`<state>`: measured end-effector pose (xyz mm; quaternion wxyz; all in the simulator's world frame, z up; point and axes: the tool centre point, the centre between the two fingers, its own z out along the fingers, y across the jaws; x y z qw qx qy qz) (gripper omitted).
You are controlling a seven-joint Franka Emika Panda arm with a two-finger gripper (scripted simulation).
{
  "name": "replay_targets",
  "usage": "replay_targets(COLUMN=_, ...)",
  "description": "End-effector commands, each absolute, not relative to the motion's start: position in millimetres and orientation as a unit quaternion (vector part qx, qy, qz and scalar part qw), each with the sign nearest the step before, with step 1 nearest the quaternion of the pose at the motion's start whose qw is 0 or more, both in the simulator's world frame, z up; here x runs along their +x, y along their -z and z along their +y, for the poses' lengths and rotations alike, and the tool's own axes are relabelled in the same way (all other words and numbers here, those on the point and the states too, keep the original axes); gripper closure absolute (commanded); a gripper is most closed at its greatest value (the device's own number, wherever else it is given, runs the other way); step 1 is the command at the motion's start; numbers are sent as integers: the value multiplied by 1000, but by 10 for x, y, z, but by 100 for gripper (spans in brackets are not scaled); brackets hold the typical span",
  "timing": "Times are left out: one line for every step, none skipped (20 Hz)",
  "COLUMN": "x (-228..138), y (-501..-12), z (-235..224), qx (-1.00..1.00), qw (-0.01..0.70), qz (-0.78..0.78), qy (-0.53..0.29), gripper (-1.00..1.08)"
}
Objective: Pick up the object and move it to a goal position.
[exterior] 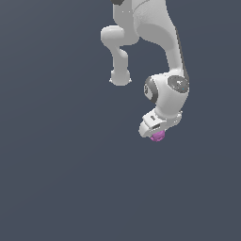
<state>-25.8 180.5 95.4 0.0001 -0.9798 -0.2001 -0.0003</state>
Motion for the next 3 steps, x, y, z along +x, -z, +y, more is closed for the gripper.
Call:
replay_targets(x=-239, y=-966, z=1845, qx=-980, qw=0, qz=-199, qy=0, gripper=108)
replay_targets(x=-236, y=-967, z=1849, qx=-980, qw=0, qz=-199, qy=0, gripper=108)
replay_targets(x=-235, y=-967, z=1850, qx=-980, qw=0, qz=-199, qy=0, gripper=108)
